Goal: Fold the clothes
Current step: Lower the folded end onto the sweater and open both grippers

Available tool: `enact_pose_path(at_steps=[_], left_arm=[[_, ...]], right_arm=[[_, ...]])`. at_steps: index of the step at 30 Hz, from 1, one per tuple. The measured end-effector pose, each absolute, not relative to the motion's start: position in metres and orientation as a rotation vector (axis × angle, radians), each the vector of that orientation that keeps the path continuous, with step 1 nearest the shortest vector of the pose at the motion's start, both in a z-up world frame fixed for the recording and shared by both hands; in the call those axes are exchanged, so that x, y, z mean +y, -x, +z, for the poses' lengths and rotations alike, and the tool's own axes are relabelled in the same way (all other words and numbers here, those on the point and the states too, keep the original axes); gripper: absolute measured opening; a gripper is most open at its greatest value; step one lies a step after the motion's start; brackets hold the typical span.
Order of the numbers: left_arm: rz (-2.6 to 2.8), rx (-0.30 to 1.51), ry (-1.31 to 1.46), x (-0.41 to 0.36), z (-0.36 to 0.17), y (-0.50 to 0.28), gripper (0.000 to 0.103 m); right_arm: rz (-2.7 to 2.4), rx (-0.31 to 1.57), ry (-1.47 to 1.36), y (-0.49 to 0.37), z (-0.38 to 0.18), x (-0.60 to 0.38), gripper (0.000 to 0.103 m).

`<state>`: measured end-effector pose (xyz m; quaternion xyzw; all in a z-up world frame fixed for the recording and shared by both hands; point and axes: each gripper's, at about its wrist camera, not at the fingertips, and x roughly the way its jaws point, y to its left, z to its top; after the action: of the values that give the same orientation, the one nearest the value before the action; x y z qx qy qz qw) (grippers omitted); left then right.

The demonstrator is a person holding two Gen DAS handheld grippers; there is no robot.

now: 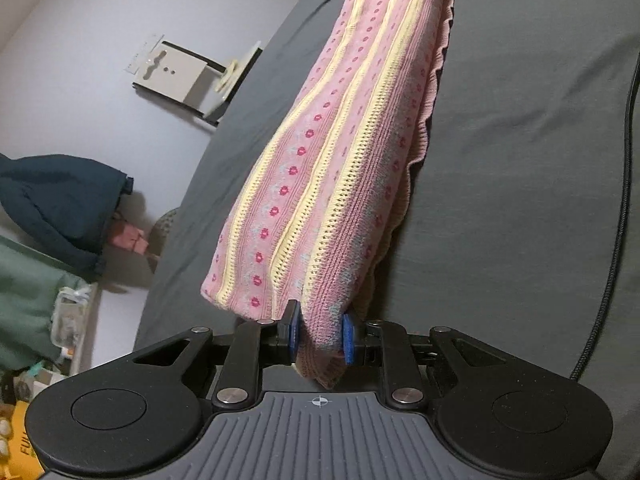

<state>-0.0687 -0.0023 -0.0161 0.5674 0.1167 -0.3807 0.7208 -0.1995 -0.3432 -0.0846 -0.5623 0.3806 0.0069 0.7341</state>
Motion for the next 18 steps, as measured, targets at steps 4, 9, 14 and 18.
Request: enact_pose_path(at_steps=[4, 9, 14, 18], left_arm=[[-0.818, 0.306, -1.134, 0.005, 0.005, 0.064, 0.084], [-0.712, 0.292, -0.854, 0.012, 0.05, 0.052, 0.094], [-0.692, 0.309, -0.399, -0.005, 0.093, 0.048, 0.094], [-0.727, 0.348, -0.132, -0.054, 0.09, 0.041, 0.094]], right_arm=[[0.008, 0.855, 1.134, 0.216, -0.064, -0.341, 0.028], [0.023, 0.824, 0.862, 0.232, -0.021, -0.336, 0.03], [0.036, 0.659, 0.388, 0.213, 0.02, -0.329, 0.036], [0.003, 0.592, 0.108, 0.166, 0.018, -0.314, 0.037]])
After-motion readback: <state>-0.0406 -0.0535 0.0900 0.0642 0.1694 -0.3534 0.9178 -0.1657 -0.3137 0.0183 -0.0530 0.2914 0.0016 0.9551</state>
